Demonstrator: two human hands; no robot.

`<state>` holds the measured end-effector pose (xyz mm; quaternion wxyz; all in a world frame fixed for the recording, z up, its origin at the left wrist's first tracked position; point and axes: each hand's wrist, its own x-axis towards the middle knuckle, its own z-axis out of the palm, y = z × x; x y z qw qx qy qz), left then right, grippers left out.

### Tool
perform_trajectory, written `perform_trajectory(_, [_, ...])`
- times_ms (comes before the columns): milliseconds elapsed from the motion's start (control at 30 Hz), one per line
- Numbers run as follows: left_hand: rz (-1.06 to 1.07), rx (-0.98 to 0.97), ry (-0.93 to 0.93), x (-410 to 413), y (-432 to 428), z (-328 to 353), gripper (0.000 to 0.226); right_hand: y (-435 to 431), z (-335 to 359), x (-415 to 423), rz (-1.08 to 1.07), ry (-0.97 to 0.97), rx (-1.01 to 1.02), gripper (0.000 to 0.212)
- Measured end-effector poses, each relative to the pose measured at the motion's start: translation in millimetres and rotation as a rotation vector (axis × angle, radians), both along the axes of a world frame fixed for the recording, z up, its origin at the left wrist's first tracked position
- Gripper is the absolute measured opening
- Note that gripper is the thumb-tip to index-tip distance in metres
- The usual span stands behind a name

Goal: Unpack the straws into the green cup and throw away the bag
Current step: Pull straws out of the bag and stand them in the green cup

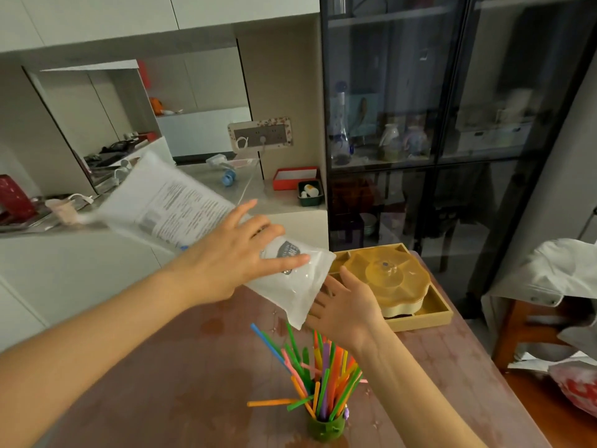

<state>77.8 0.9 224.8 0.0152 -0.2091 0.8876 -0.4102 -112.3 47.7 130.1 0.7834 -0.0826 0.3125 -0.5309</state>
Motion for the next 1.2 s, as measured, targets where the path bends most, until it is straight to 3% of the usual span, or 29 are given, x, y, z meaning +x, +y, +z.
perform_trajectory(200, [-0.182,-0.109,-0.256,-25.3,-2.1,23.8,0.099,-7.4,-0.5,12.9,0.196,-0.455,0.071,0.048])
perform_trajectory(300, [-0.181,-0.131,-0.331,-29.4,-2.8,26.1,0.107,-7.5,-0.2,15.7,0.177,-0.494,0.058,0.043])
perform_trajectory(500, [-0.137,-0.126,-0.258,-15.1,-11.7,41.0,0.101,-6.5,-15.4,16.1,0.017,-0.136,0.105,0.039])
perform_trajectory(667, [-0.044,-0.081,-0.082,17.2,-19.5,33.4,0.106,9.6,-13.9,-15.2,-0.005,0.111,-0.1,0.01])
perform_trajectory(867, [0.221,0.018,0.254,71.0,-17.1,-27.4,0.123,22.0,5.0,-79.5,-0.271,0.407,-0.267,0.002])
perform_trajectory(933, [0.33,0.117,0.396,83.4,-10.7,-57.0,0.122,27.6,14.1,-98.3,-0.444,0.442,-0.315,0.013])
perform_trajectory(967, [0.379,0.192,0.465,88.3,-6.6,-71.6,0.119,31.7,19.2,-104.3,-0.53,0.492,-0.332,0.009])
perform_trajectory(1100, [0.53,0.495,0.804,101.1,9.1,-116.3,0.107,52.1,34.6,-95.8,-0.672,1.059,-0.468,0.021])
perform_trajectory(1200, [0.568,0.612,0.991,104.4,17.7,-132.0,0.108,57.1,33.4,-67.1,-0.532,1.316,-0.684,0.015])
